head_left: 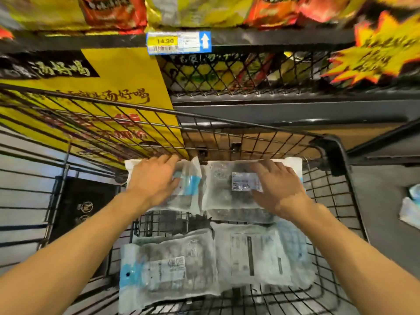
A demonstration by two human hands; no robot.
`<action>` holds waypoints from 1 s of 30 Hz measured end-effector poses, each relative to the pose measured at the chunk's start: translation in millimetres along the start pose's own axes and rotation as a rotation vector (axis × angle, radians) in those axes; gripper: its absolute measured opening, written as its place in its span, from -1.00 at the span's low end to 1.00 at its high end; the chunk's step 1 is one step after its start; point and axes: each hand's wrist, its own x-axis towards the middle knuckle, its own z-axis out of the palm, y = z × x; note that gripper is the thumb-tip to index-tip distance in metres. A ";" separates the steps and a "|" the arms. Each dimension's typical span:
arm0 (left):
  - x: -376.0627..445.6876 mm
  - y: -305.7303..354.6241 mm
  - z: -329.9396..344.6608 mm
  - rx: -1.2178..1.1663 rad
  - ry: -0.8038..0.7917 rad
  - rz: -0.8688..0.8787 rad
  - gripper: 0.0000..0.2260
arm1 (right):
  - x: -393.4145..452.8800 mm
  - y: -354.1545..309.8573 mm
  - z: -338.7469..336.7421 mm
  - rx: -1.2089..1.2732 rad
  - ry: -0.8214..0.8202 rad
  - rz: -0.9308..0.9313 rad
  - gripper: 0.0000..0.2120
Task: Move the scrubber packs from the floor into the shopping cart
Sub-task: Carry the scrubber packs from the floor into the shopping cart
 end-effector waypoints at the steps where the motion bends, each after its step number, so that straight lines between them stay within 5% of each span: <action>1: -6.4 10.7 -9.8 -0.017 -0.018 0.015 -0.60 | -14.3 6.2 -9.6 0.020 0.014 0.017 -0.40; 6: -45.4 96.6 -96.8 -0.109 0.035 0.220 -0.53 | -118.8 64.8 -76.9 0.182 0.198 0.135 -0.46; 12: -116.7 301.6 -218.6 -0.211 0.152 0.525 -0.43 | -329.6 188.8 -139.8 0.311 0.477 0.386 -0.33; 22: -228.0 673.6 -339.9 -0.070 0.320 1.099 -0.43 | -698.2 370.0 -104.0 0.353 0.704 1.062 -0.37; 30: -244.1 836.5 -360.5 0.054 0.340 1.310 -0.41 | -798.8 438.0 -68.8 0.439 0.682 1.348 -0.28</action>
